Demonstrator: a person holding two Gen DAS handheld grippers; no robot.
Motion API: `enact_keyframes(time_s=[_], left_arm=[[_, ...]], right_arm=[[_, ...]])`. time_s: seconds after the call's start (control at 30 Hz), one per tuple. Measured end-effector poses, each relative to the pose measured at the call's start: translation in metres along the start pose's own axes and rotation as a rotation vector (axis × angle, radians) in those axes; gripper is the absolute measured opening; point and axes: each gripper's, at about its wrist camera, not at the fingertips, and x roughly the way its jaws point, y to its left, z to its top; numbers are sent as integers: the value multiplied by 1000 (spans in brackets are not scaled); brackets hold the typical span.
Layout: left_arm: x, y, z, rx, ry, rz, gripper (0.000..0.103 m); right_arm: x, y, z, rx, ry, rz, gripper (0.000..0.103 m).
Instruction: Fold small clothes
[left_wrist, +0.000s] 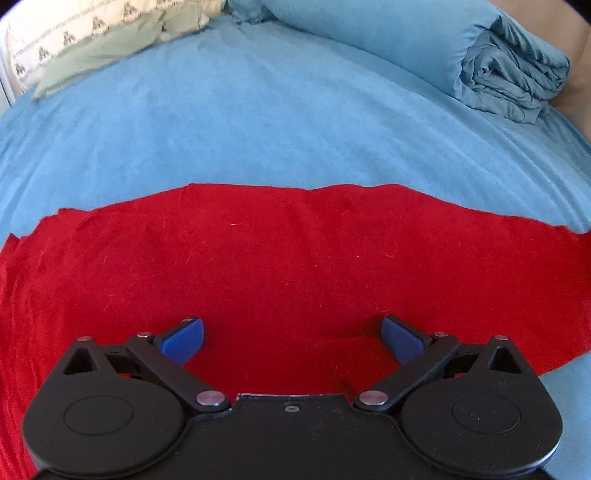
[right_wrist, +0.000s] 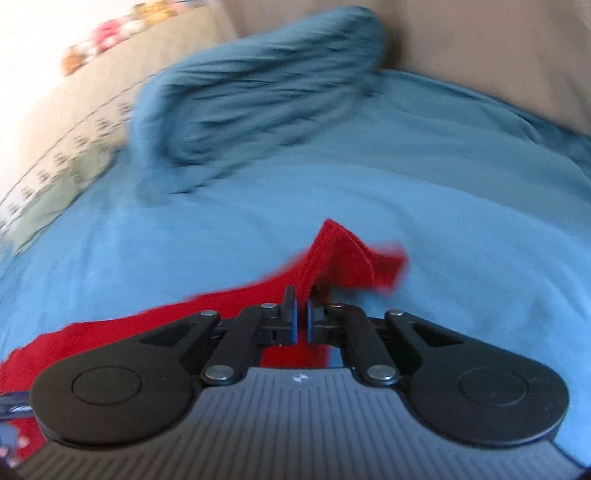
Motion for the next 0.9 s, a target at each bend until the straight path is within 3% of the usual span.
enact_keyframes(time_s=[0.13, 0.27, 0.43, 0.57, 0.63, 0.77, 0.9], left_arm=[[-28, 35, 3, -69, -8, -68, 103], [-76, 101, -4, -122, -87, -29, 103], [-127, 197, -34, -181, -148, 151, 103], [-142, 253, -66, -196, -116, 260, 103], [-145, 277, -86, -213, -93, 256, 103], [-146, 310, -118, -305, -78, 204, 103], [-139, 326, -131, -370, -71, 112, 103]], right_arm=[[-14, 73, 12, -98, -2, 133, 20], [-27, 165, 13, -174, -18, 297, 20], [-45, 298, -24, -259, -7, 546, 20], [-46, 388, -99, -340, 88, 712, 20], [-44, 417, -139, -387, 144, 752, 20], [-38, 448, -212, -498, 233, 746, 20], [-37, 466, -255, -664, 200, 680, 21]])
